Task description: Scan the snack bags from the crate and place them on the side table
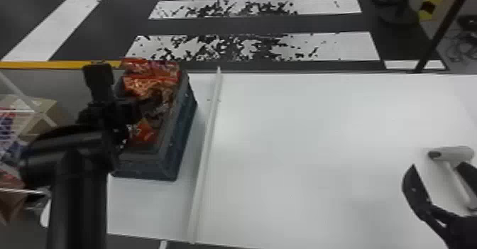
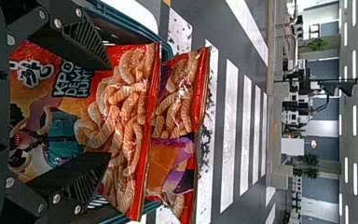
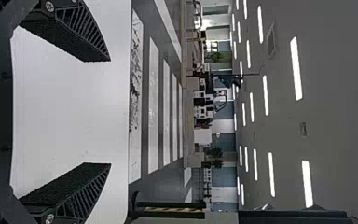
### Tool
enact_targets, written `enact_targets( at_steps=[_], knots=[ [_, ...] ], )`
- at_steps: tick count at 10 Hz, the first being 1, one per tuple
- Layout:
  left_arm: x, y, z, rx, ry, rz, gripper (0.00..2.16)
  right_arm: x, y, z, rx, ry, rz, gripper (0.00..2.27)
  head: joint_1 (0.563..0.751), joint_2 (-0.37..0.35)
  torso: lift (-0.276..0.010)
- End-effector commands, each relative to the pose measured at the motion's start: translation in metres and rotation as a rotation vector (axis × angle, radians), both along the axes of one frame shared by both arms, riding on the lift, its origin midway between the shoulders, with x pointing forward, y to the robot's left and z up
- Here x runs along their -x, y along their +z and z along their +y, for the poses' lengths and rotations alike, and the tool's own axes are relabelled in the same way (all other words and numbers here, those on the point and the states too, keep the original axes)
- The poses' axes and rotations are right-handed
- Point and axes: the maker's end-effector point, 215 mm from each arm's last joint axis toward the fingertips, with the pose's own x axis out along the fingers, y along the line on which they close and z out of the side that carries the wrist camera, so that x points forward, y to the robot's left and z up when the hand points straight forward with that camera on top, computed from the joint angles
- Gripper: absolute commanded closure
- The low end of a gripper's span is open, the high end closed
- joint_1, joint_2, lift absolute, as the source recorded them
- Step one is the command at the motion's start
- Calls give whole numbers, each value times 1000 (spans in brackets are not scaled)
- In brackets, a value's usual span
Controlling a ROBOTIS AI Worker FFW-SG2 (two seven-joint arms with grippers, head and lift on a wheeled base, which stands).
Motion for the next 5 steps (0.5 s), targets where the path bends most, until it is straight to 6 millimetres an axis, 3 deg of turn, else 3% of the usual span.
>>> enact_targets(
  at_steps=[1,2,5],
  knots=[
    [-2,-12,0,13,-6,58,653,0,-2,0,1,3,7,80,695,133,-94],
    [0,-20,-3,14,-21,89,967,-1,-2,0,0,6,8,80,695,129,-94],
    [10,-32,-11,-1,-77,134,1342,-1,-2,-3,-4,6,7,80,695,118,-94]
  ],
)
